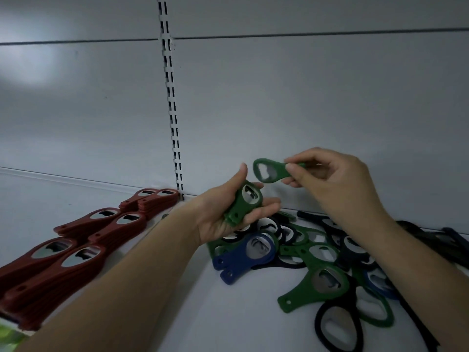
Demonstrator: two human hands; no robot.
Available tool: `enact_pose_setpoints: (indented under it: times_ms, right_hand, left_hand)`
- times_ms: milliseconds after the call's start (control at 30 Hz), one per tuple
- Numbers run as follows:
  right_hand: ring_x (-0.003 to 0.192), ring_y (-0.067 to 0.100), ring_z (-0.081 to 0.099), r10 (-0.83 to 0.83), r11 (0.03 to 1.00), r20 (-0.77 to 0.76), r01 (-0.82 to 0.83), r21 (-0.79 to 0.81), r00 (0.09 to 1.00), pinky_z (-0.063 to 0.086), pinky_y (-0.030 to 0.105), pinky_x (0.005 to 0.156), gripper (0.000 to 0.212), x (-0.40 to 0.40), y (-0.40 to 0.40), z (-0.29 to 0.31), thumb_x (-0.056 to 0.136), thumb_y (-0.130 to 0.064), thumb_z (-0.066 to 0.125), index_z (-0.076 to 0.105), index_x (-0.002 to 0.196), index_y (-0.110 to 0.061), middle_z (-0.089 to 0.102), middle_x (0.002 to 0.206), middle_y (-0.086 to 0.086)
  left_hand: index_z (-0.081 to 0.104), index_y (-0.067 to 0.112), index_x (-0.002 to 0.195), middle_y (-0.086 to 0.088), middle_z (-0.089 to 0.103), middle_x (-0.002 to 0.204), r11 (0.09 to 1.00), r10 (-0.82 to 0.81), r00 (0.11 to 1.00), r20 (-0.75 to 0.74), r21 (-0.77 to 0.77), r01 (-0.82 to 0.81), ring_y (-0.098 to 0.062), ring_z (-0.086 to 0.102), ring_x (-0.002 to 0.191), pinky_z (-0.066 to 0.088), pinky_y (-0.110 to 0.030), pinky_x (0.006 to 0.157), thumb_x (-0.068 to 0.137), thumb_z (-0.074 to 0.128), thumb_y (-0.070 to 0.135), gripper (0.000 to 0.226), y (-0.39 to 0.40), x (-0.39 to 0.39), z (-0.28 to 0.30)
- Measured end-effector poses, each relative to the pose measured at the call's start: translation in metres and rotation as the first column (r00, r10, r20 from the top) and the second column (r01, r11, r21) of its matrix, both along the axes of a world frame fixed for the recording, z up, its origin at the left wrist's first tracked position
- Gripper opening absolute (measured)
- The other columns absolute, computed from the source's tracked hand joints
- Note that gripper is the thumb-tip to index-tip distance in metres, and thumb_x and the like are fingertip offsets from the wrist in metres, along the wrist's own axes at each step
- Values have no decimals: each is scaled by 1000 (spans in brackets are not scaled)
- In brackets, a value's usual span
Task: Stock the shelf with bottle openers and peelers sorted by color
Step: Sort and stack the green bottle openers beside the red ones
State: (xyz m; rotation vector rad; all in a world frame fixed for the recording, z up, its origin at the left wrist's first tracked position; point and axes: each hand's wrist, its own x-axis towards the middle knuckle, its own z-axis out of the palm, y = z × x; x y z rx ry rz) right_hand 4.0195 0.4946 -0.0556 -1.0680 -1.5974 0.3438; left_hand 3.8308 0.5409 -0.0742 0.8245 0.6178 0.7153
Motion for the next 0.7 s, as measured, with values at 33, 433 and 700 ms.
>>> enact_pose_setpoints:
  times_ms: [33,433,700]
  right_hand:
    - [76,5,73,34,999,88,-32,-22,996,56,16,75,13,-5,-4,-1,88,-32,70,76,95,-23,76,81,-11]
    - [97,7,64,10,944,753,242,-224,658,53,27,87,31,22,27,-35,92,-30,68,66,122,-29,70,112,-9]
    - [85,12,62,-256,940,704,340,22,663,52,33,75,18,32,29,-33,97,-29,57,72,107,-28,71,98,-8]
  left_hand:
    - [53,0,122,-27,69,109,1000,13,1000,9,5,-13,-30,75,74,58,-27,45,96,44,55,61,-1,2,1]
    - [59,14,111,-4,58,81,914,350,933,-81,245,-322,-8,51,49,41,-16,37,93,67,25,23,13,-11,2]
    - [59,9,124,-3,51,81,854,414,903,-116,393,-341,-9,45,51,35,-16,37,93,65,33,40,14,-12,3]
